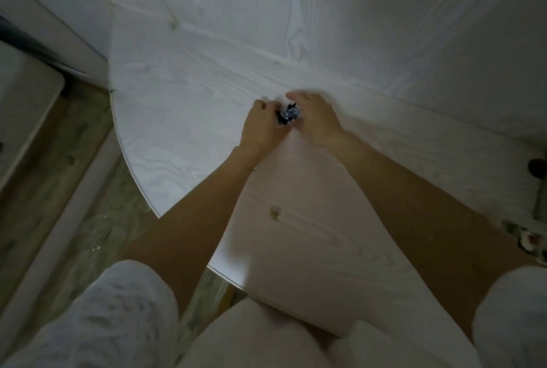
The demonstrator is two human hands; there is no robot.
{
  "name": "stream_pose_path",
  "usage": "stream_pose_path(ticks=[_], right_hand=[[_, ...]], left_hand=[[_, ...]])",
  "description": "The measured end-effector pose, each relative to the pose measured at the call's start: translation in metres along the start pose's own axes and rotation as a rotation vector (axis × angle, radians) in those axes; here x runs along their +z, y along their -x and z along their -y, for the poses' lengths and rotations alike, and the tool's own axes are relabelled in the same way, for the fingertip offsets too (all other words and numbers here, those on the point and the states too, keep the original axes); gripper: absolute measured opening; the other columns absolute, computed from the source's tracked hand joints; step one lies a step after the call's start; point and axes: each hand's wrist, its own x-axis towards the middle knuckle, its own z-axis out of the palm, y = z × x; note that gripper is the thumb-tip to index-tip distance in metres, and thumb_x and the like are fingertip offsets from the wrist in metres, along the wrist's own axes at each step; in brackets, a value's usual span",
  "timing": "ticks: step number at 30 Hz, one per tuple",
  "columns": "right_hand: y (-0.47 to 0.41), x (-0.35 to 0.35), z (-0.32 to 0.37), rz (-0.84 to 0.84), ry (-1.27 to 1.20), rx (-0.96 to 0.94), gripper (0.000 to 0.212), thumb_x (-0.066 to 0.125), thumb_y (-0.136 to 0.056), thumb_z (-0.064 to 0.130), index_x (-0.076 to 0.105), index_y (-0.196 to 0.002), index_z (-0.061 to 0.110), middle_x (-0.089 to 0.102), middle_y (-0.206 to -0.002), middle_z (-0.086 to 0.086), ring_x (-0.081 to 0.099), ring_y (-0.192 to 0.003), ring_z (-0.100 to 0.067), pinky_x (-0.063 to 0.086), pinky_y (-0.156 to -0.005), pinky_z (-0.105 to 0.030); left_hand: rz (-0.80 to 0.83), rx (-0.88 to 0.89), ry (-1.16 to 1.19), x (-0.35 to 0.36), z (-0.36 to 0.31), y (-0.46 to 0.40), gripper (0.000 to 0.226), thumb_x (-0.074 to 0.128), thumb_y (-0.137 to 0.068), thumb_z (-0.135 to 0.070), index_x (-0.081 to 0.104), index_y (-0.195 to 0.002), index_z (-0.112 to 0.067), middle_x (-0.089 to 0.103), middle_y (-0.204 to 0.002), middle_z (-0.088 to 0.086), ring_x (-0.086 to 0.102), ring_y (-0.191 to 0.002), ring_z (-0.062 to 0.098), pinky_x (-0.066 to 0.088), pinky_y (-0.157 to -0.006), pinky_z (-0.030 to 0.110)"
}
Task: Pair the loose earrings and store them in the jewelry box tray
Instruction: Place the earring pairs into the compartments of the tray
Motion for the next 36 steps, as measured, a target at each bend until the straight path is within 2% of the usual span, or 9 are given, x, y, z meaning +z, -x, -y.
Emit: stream_pose_path(ticks=[6,12,17,20,24,28,30,32,36], right_hand=[[0.007,0.010,-0.001,-0.039,0.012,-0.028,0.030,0.057,-0.088,0.014,0.054,-0.117,0.010,0.055,-0.119,-0.012,0.047,-0.109,-0.029,0.039,-0.084,-0.033],[0.063,0.015,-0.018,-0.049,0.093,0.001,0.019,0.048,-0.094,0.017,0.052,-0.107,0.004,0.054,-0.107,-0.016,0.052,-0.096,-0.029,0.042,-0.074,-0.035],[0.133,0.006,-0.043,-0.111,-0.094,0.109,0.017,0.059,-0.087,0.015,0.058,-0.097,0.001,0.056,-0.098,-0.016,0.054,-0.088,-0.028,0.032,-0.068,-0.026],[0.187,-0.004,-0.059,-0.252,-0.298,0.226,0.014,0.066,-0.083,0.016,0.061,-0.083,0.002,0.065,-0.081,-0.012,0.062,-0.076,-0.027,0.044,-0.062,-0.033],[0.267,-0.030,-0.079,-0.474,-0.677,0.391,0.007,0.069,-0.082,0.013,0.062,-0.081,0.013,0.067,-0.074,-0.007,0.069,-0.067,-0.019,0.059,-0.064,-0.033],[0.343,-0.060,-0.115,-0.683,-0.878,0.450,0.010,0.062,-0.087,0.008,0.062,-0.097,0.011,0.067,-0.085,-0.007,0.067,-0.072,-0.006,0.058,-0.072,-0.024],[0.372,-0.071,-0.136,-0.757,-0.803,0.516,0.016,0.063,-0.087,0.011,0.063,-0.102,0.008,0.067,-0.088,-0.007,0.065,-0.073,0.000,0.056,-0.071,-0.020],[0.405,-0.082,-0.165,-0.800,-0.728,0.592,0.019,0.064,-0.086,0.015,0.064,-0.103,0.007,0.067,-0.087,-0.007,0.066,-0.076,-0.010,0.058,-0.074,-0.031],[0.455,-0.093,-0.214,-0.844,-0.597,0.752,0.018,0.068,-0.082,0.017,0.068,-0.098,0.011,0.067,-0.084,-0.004,0.066,-0.081,-0.021,0.057,-0.079,-0.045]], left_hand=[[0.022,0.074,0.016,-0.002,0.012,0.001,0.030,0.069,-0.080,-0.021,0.061,-0.105,-0.007,0.056,-0.104,0.016,0.056,-0.091,0.028,0.039,-0.074,0.026],[0.221,0.182,-0.064,0.005,-0.004,0.029,0.028,0.068,-0.082,-0.026,0.063,-0.104,-0.010,0.065,-0.100,0.010,0.061,-0.090,0.023,0.044,-0.078,0.029],[0.331,0.278,-0.094,0.028,-0.032,0.066,0.013,0.065,-0.083,-0.019,0.067,-0.093,-0.011,0.063,-0.094,0.010,0.061,-0.085,0.024,0.045,-0.078,0.030],[0.338,0.274,0.069,0.046,-0.063,0.097,0.007,0.067,-0.082,-0.014,0.068,-0.088,-0.012,0.065,-0.090,0.008,0.064,-0.078,0.018,0.051,-0.076,0.027],[0.389,0.200,0.426,0.071,-0.124,0.145,0.007,0.071,-0.079,-0.009,0.068,-0.084,-0.014,0.069,-0.076,0.005,0.065,-0.060,0.001,0.054,-0.063,0.015],[0.484,0.230,0.614,0.108,-0.191,0.183,0.016,0.067,-0.082,-0.006,0.068,-0.095,-0.015,0.069,-0.082,0.008,0.069,-0.071,0.015,0.057,-0.068,0.024],[0.543,0.281,0.604,0.132,-0.220,0.195,0.018,0.067,-0.082,-0.009,0.069,-0.100,-0.013,0.070,-0.087,0.009,0.069,-0.079,0.022,0.057,-0.075,0.029],[0.603,0.349,0.561,0.163,-0.254,0.212,0.020,0.066,-0.084,-0.010,0.069,-0.104,-0.009,0.070,-0.091,0.006,0.068,-0.081,0.017,0.056,-0.079,0.026],[0.567,0.438,0.426,0.215,-0.307,0.244,0.017,0.066,-0.083,-0.012,0.072,-0.100,-0.009,0.072,-0.092,0.006,0.062,-0.073,0.009,0.047,-0.067,0.010]])
